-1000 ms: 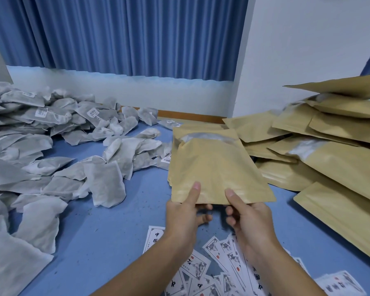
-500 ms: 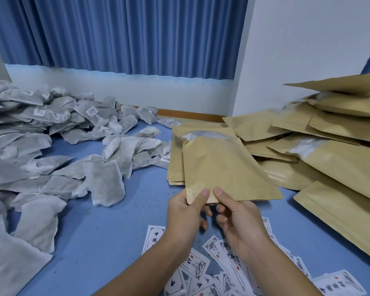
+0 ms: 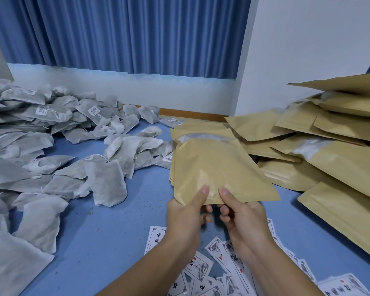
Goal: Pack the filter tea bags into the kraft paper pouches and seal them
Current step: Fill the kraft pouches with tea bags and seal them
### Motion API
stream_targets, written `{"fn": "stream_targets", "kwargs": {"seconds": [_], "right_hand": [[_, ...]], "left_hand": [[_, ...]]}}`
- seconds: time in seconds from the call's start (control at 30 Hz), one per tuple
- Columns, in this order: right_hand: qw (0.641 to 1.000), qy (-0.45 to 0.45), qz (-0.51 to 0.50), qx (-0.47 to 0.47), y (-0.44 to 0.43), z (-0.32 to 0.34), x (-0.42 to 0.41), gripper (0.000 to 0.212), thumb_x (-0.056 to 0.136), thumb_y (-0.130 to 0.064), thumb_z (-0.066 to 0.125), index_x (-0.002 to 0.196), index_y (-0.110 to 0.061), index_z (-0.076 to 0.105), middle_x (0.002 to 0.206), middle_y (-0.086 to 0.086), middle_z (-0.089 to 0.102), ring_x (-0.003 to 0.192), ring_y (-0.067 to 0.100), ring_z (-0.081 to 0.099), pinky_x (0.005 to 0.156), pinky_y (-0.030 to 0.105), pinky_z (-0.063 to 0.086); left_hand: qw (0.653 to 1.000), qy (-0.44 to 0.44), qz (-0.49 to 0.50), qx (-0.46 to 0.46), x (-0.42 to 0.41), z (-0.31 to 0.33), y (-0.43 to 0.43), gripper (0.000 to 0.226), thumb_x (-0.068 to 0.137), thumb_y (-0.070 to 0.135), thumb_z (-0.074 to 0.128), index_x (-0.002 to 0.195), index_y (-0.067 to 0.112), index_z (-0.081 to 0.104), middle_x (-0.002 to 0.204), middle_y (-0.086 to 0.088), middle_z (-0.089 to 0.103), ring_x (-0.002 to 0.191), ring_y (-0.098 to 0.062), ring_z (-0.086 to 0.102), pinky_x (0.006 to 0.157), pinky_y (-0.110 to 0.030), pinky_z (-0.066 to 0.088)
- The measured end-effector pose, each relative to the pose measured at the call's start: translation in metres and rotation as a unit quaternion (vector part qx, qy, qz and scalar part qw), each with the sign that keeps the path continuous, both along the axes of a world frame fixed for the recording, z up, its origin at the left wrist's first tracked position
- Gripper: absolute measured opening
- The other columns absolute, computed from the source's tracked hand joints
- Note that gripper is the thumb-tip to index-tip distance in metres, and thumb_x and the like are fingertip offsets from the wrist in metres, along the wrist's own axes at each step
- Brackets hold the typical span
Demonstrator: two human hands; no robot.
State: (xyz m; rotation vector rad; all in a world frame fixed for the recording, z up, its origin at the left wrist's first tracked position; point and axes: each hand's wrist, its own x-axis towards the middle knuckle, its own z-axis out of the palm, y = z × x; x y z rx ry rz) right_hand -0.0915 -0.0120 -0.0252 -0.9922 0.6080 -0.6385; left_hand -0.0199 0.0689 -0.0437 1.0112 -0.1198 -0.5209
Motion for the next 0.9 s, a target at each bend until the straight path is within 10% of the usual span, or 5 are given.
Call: {"fn": "stream_targets", "kwargs": {"seconds": [0.9], "right_hand": [[0.993,0.011,-0.085,-0.079,-0.015,0.01,-0.007,0.034,0.105,-0.023,0.047,0.089,0.003,0.062,0.058,0.015,0.062,0.039,0.018,0.047,0.035,0.023,0.033]], "left_hand": [[0.998,-0.01,0.033,0.05,0.001,0.008,-0.008,0.044,0.091,0.038,0.071,0.065,0.006,0.058,0.052,-0.013,0.05,0.035,-0.019,0.035,0.039,-0.022,0.025]]}}
